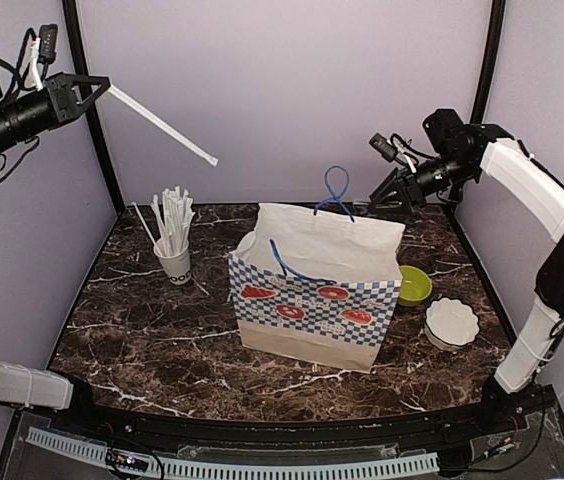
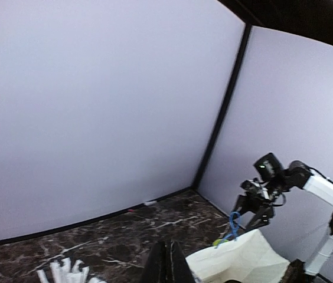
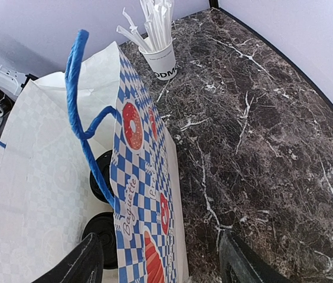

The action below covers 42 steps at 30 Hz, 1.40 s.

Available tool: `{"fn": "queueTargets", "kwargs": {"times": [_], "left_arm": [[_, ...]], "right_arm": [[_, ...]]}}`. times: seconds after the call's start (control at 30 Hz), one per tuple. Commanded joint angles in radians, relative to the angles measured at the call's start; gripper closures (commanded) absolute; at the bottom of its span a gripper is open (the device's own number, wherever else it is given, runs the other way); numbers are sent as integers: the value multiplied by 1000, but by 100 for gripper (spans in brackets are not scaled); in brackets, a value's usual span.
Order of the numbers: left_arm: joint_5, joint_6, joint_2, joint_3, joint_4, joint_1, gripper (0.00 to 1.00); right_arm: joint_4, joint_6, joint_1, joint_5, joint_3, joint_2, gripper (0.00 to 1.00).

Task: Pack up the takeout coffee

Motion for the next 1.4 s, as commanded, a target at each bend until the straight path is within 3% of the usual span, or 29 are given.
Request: {"fn": "queueTargets", "kwargs": {"times": [0.0,0.17,0.4,0.43,0.47,0.53,0.6,0.7,0.77,0.9,1.03,1.37], "left_arm": [[198,-120,89,-32,148,-149,100],[199,-126,192,-66,235,-380,100],[166,-180,354,-193,435,-553,98],[156,-179,385,-189,425,-572,92],[132,-167,398,-173,384,-580,76],[45,-100,409,-137,283,-584,55],[-90,-13,387,-107,195,-583,41],[-319,102,303,-98,131,-580,28],[-466,106,267,-89,66,-550,30],[-653,71,223,-135,-118,-379,39],[-774,97,141,-305,-86,-214,35],[-527,58,195,-471,37,80,34]], "right_arm": [[28,17,7,52,0,-21,33],[42,38,6,139,14,-20,33],[37,39,5,150,15,-25,32],[36,39,5,151,14,-26,32],[35,39,5,152,14,-27,31],[35,38,5,150,12,-30,31],[35,36,6,146,8,-36,31],[40,35,6,143,-3,-41,31],[40,33,5,141,-7,-41,31],[40,31,5,136,-8,-37,31],[41,28,5,137,-14,-39,30],[37,26,6,137,-18,-39,31]]}}
